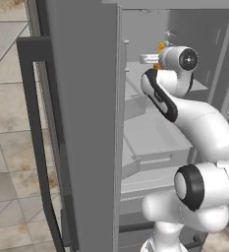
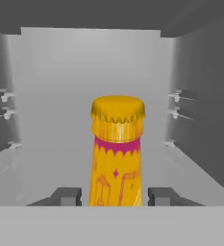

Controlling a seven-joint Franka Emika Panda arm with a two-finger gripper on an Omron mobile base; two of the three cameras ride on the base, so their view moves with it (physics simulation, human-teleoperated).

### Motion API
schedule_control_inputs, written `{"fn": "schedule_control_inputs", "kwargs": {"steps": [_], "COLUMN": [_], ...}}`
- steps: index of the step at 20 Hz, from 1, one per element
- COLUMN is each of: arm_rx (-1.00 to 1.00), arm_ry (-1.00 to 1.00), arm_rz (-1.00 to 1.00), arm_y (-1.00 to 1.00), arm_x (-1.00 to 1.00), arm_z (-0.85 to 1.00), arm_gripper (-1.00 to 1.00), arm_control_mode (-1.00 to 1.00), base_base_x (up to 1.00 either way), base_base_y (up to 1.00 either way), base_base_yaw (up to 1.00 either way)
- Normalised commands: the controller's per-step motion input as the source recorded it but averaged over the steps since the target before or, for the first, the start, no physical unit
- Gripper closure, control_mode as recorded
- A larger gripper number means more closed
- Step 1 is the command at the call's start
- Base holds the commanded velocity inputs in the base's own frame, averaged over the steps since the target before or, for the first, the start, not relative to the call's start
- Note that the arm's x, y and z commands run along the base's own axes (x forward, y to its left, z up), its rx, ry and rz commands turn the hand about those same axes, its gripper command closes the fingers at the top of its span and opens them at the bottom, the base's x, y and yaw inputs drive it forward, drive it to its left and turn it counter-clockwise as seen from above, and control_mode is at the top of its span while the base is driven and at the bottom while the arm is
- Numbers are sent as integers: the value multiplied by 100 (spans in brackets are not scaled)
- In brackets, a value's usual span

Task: Place the beers on the top shelf of the fridge to keep them out of children's reach, and place the squash on lower shelves for easy access.

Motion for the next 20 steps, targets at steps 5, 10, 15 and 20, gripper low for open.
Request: {"fn": "schedule_control_inputs", "kwargs": {"steps": [5, 10, 15, 20], "arm_rx": [0, 0, 0, 0], "arm_ry": [0, 0, -2, -6], "arm_rz": [0, 0, 0, 0], "arm_y": [-2, 0, 0, 0], "arm_x": [68, 59, 45, 35], "arm_z": [-4, -21, -30, -36], "arm_gripper": [100, 100, 100, 100], "arm_control_mode": [-100, -100, -100, -100], "base_base_x": [0, 0, 0, 0], "base_base_y": [0, 0, 0, 0], "base_base_yaw": [0, 0, 0, 0]}}
